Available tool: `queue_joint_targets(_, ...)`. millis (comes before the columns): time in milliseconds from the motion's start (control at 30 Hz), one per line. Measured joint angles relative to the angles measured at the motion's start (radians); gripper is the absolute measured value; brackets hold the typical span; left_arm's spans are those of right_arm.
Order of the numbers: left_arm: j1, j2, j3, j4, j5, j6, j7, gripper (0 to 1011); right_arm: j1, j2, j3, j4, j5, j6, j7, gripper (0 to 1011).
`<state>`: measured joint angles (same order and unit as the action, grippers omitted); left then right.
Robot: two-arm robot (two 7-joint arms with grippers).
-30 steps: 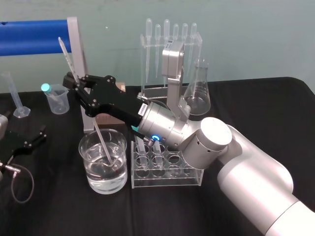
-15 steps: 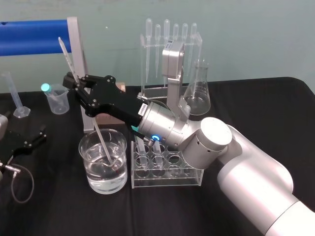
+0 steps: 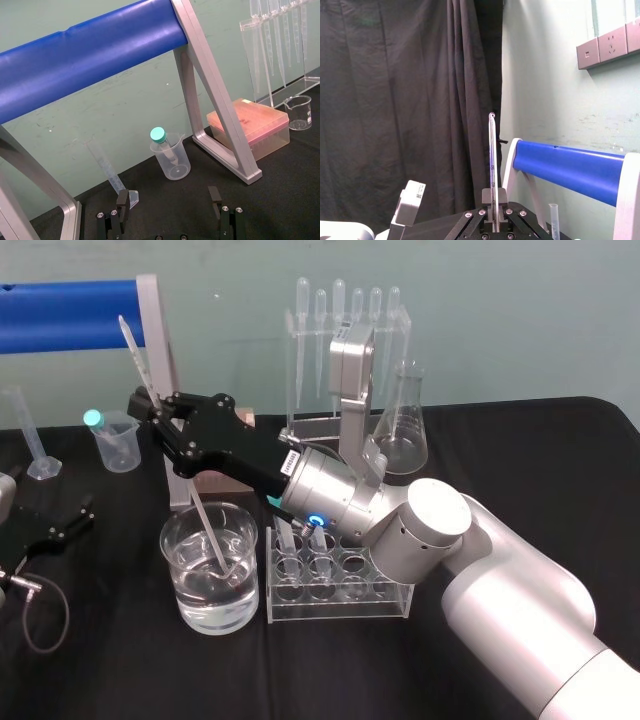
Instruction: Hold the thermometer with one hand and immerse one end into the beaker, then reinsert it into the test tube rack.
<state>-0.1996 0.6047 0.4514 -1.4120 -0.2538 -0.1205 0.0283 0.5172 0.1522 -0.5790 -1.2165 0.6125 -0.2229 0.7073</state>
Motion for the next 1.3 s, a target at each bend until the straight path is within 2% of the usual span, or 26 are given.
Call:
queue_joint_targets(100,0.000,0.000,0.000,0.000,0.000,0.000,0.000,1008,0.000,-0.001,0.001,0.001,0.006,-0.001,0.009,58)
queue_joint_targets(433,0.000,0.000,0.000,0.000,0.000,0.000,0.000,1008,-0.005,-0.012,0.039,-0.012,0.087,-0.059,0.077,58)
queue_joint_targets(767,0.000,0.000,0.000,0.000,0.000,0.000,0.000,1008,0.003,-0.001,0.078,-0.092,0.134,-0.108,0.095,58)
queue_joint_targets(1000,0.000,0.000,0.000,0.000,0.000,0.000,0.000,1008,-0.004,0.035,0.116,-0.181,0.153,-0.133,0.088,58)
queue_joint_targets(1133,0.000,0.000,0.000,0.000,0.000,0.000,0.000,1008,-0.040,0.083,0.156,-0.264,0.145,-0.137,0.032,58)
queue_joint_targets(1167,0.000,0.000,0.000,0.000,0.000,0.000,0.000,1008,-0.060,0.103,0.173,-0.296,0.136,-0.136,0.005,58)
queue_joint_targets(1267,0.000,0.000,0.000,0.000,0.000,0.000,0.000,1008,-0.092,0.133,0.199,-0.343,0.125,-0.131,-0.033,58)
queue_joint_targets(1300,0.000,0.000,0.000,0.000,0.000,0.000,0.000,1008,-0.119,0.155,0.220,-0.379,0.115,-0.124,-0.061,58)
